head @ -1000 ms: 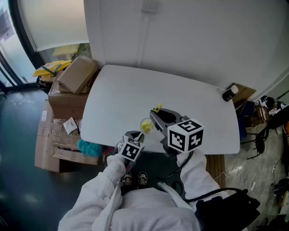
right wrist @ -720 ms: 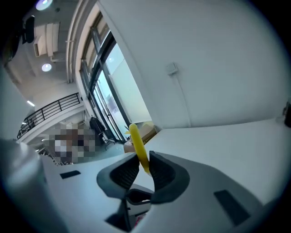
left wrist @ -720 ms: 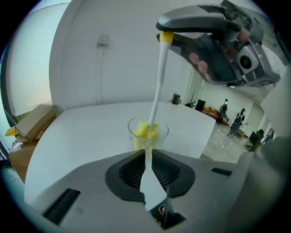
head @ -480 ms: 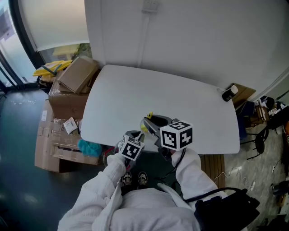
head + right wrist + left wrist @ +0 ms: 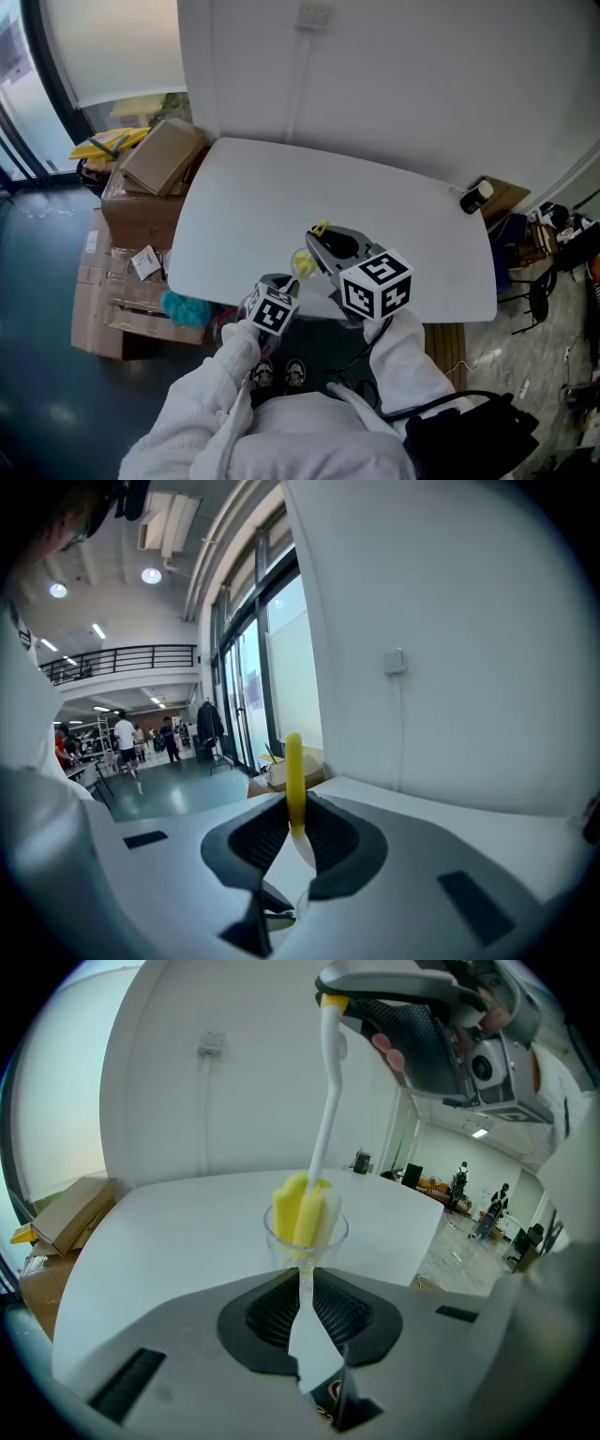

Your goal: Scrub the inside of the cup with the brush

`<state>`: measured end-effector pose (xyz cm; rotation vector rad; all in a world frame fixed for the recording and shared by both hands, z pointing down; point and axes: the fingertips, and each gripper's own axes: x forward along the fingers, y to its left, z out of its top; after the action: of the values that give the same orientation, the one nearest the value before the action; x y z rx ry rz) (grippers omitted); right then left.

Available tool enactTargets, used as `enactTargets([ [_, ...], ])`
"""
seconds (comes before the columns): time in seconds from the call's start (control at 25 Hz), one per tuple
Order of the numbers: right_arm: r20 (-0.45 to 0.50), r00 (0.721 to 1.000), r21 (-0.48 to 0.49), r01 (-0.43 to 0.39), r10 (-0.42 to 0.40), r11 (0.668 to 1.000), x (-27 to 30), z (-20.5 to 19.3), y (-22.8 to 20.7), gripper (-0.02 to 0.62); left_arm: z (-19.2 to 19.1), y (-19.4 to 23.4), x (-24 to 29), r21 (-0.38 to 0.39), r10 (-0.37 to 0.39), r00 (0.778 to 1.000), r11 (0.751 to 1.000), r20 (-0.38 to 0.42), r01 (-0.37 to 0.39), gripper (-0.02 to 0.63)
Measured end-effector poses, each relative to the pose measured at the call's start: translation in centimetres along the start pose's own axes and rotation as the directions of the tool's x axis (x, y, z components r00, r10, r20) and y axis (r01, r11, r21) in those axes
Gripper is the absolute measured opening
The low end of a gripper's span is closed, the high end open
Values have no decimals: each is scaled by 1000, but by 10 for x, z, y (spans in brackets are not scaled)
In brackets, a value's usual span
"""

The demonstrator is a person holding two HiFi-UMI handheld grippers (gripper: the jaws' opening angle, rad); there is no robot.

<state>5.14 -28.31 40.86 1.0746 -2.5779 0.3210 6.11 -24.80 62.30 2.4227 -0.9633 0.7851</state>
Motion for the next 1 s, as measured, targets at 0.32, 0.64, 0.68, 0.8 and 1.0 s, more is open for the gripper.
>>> enactTargets([
  [0.32,10,998,-112,61,-60,992,13,-6,-7,104,1,0,0,-2,-1,1000,1000,2,1,46],
  [0.64,-47,982,-159,173,-182,972,16,-37,-34,104,0,0,-2,1,0,1000,1000,3,0,46],
  [0.68,-50,981,-152,177,-187,972,16,-37,-36,103,0,1,-1,1,2,1000,1000,4,-2,46],
  [0.8,-49,981,-130,180,-188,975,11,-35,-37,103,-1,1,0,2,2,1000,1000,4,-2,46],
  [1.0,24,982,-130,190,-188,973,-5,-1,-33,104,0,0,-1,4,2,1000,1000,3,-2,46],
])
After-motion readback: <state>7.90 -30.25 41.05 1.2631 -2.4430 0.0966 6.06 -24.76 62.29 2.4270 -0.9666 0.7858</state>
